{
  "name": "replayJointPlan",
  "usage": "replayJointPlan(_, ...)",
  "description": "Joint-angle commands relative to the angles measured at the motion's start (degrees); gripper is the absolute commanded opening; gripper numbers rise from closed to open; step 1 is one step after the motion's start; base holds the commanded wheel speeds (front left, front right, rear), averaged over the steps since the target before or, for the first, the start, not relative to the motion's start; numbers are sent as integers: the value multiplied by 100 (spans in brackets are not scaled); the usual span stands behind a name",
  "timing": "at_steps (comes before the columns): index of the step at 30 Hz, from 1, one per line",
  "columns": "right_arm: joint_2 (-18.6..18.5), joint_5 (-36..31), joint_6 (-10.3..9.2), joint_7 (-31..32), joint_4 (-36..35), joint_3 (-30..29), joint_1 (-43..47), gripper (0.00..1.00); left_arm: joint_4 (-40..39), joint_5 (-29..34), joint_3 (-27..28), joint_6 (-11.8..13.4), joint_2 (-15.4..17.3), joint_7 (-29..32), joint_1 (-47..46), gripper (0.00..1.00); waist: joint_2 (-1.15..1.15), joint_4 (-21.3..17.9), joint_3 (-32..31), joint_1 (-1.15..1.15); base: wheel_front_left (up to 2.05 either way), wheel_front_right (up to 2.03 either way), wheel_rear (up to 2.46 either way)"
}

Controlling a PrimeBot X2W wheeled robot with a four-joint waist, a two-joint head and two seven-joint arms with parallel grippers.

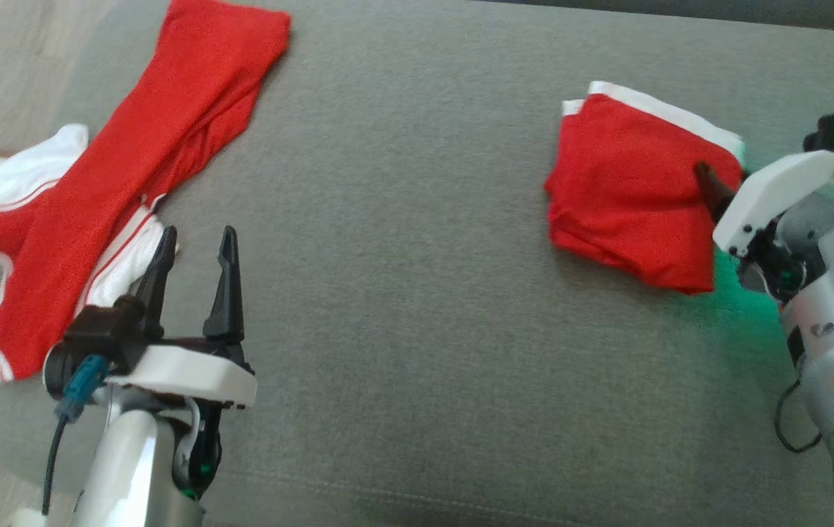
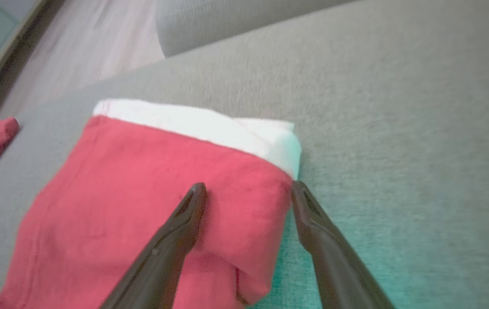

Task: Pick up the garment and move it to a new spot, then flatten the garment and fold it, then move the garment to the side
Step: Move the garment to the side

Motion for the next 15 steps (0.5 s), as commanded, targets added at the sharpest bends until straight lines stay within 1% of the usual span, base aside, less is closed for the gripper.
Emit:
replayJointPlan(1, 0, -18, -4, 160, 108, 24, -207, 100, -154, -8, 156, -27, 33, -29, -259, 100, 0, 156, 89, -1, 0, 0, 0)
replayJointPlan(4, 44, 22, -4, 381, 618, -168, -346, 100, -148, -18, 168, -28, 28, -29, -246, 100, 0, 202, 82, -1, 0, 0, 0)
replayJointPlan(7, 117, 2, -4, 583, 861, -270, -396, 100, -137, -16, 169, -16, 26, -29, -232, 100, 0, 214, 57, -1, 0, 0, 0)
replayJointPlan(8, 147, 26, -4, 555, 885, -314, -408, 89, -136, -15, 168, -12, 25, -29, -227, 100, 0, 212, 46, -1, 0, 0, 0)
replayJointPlan(9, 183, 38, -4, 503, 899, -342, -416, 46, -135, -13, 169, -8, 24, -29, -221, 100, 0, 202, 30, -1, 0, 0, 0)
replayJointPlan(10, 212, 22, -4, 421, 905, -337, -421, 8, -135, -12, 172, -8, 24, -29, -214, 100, 0, 183, 11, -1, 0, 0, 0)
replayJointPlan(11, 212, 22, -4, 421, 905, -337, -421, 8, -135, -12, 172, -8, 24, -29, -214, 100, 0, 183, 11, -1, 0, 0, 0)
replayJointPlan(12, 231, 16, -4, 313, 905, -343, -437, 0, -138, -6, 172, -11, 23, -29, -208, 100, 0, 157, -5, -1, 0, 0, 0)
replayJointPlan(15, 297, -4, -4, -50, 857, -336, -495, 0, -148, 27, 183, -24, 23, -29, -199, 100, 0, 20, -84, -1, 0, 0, 0)
